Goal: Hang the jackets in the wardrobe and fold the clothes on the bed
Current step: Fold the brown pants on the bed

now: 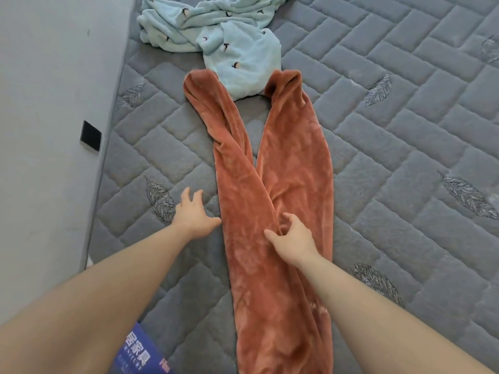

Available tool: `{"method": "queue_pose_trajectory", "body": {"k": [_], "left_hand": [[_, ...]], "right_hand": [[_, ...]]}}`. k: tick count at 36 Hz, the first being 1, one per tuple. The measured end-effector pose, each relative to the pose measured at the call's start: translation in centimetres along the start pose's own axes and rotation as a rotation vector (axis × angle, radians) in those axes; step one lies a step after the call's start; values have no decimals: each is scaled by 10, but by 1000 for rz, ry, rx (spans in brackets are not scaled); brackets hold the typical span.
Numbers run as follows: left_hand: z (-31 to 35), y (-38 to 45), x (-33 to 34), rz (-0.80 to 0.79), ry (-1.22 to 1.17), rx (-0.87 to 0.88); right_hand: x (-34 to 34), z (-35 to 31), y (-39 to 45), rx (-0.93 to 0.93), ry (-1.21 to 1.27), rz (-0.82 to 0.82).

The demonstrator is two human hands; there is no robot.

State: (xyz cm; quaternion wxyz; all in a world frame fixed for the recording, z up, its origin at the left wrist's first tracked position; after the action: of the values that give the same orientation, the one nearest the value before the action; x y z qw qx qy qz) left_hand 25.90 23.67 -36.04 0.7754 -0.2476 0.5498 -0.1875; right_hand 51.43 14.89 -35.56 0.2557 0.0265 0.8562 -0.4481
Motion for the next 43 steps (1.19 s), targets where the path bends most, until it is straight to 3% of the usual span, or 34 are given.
{"method": "queue_pose_trajectory", "body": {"k": [5,10,12,15,20,25,33,43], "left_hand": [[13,21,6,-61,4,6],[19,41,-12,55,-48,18],[20,50,-23,108,-24,34],[19,65,-27,65,-24,-23],[25,78,-7,-100,-68,-98],[30,85,11,-124,14,-137],[22,100,17,-148,-36,-146],[21,109,21,-176,-70,-177]], "right_hand": [[-4,-13,0,-109,-14,60],[-45,-5,-19,-345,219,365],[-57,15,-21,-295,294,429],[-69,50,-12,-115,288,521],[-63,72,12,113,149,323],[-72,25,22,-75,57,379],[-45,-101,68,-369,-47,306],[-28,-178,120,-356,-361,346]]}}
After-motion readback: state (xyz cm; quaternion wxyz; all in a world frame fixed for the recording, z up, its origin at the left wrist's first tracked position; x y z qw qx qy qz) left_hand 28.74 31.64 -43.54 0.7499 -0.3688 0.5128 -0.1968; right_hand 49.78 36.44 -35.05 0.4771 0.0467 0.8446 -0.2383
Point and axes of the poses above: each hand's wrist, its own y-axis towards the middle knuckle, its own x-axis out of the palm, z = x × y, the point moved 7 cm from there along y, towards the middle knuckle, and after that the axes turned 8 degrees about x, right-handed, at the moved point
